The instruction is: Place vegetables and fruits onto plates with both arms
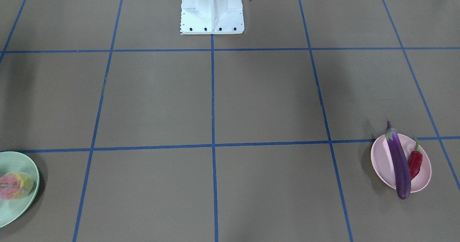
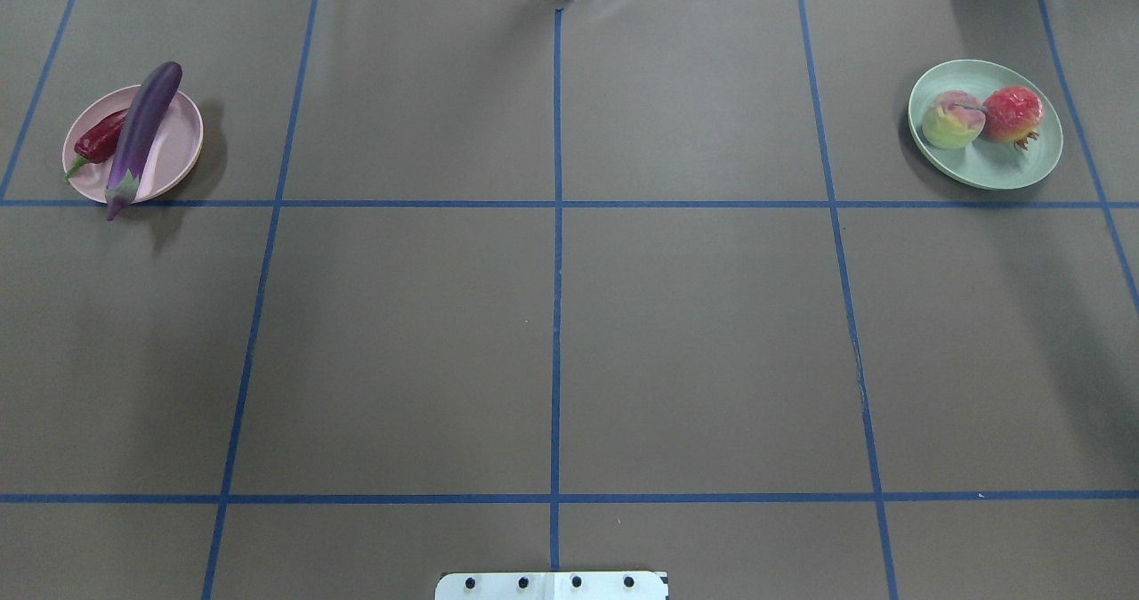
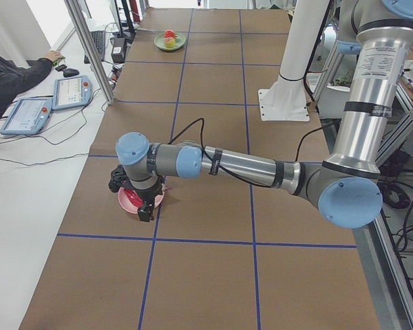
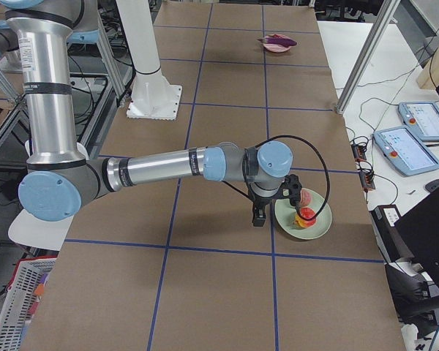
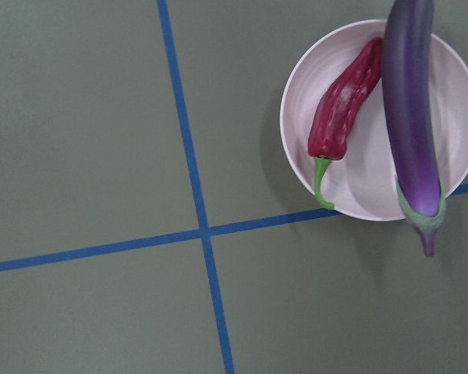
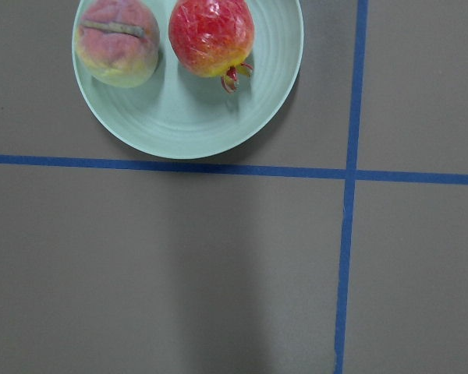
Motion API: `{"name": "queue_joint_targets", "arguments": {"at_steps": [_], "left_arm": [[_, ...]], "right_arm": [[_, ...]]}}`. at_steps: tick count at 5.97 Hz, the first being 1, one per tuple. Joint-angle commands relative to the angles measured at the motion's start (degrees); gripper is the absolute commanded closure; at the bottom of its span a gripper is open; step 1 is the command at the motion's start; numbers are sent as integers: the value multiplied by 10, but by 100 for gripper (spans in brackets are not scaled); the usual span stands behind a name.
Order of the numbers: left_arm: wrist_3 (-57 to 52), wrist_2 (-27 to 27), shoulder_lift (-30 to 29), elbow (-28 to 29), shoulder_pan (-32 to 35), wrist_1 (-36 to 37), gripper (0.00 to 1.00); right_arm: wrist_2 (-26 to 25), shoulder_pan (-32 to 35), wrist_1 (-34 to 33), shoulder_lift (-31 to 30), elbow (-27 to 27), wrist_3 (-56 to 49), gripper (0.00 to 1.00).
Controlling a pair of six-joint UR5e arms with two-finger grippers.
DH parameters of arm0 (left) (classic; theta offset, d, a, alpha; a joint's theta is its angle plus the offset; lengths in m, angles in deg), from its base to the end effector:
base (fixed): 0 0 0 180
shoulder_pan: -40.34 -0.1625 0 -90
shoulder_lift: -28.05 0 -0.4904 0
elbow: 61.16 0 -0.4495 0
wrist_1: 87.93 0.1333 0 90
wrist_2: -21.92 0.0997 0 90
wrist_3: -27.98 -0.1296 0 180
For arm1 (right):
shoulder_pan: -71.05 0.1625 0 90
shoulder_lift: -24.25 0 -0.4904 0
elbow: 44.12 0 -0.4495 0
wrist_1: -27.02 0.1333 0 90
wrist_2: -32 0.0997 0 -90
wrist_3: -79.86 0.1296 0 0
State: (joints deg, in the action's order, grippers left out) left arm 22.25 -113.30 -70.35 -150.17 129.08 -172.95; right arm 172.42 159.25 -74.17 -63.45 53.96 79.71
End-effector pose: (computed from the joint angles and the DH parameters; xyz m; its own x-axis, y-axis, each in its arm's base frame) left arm -0.0276 -0.6216 0.6766 0.6978 0.1451 -0.7014 -0.0921 0.9893 0.1130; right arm 0.0158 -0.5611 0.6555 0.6371 -0.0117 0.7707 0.0331 0.9994 -0.0121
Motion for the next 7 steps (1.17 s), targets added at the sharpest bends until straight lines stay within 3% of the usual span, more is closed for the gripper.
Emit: {"name": "queue_joint_targets", "arguments": {"at_steps": [1, 3, 4, 7], "left_arm": [[-3, -2, 19, 35, 25, -44, 0], [1, 8, 30, 11, 26, -49, 0], [3, 53, 41, -12, 25, -48, 0], [3, 57, 52, -25, 25, -43, 0]], "right_arm": [[0, 10, 0, -16, -12, 0, 0], [-1, 28, 0, -21, -30, -6, 0], [-26, 36, 0, -24, -30, -28, 0], [-32, 51, 0, -39, -22, -48, 0]]}}
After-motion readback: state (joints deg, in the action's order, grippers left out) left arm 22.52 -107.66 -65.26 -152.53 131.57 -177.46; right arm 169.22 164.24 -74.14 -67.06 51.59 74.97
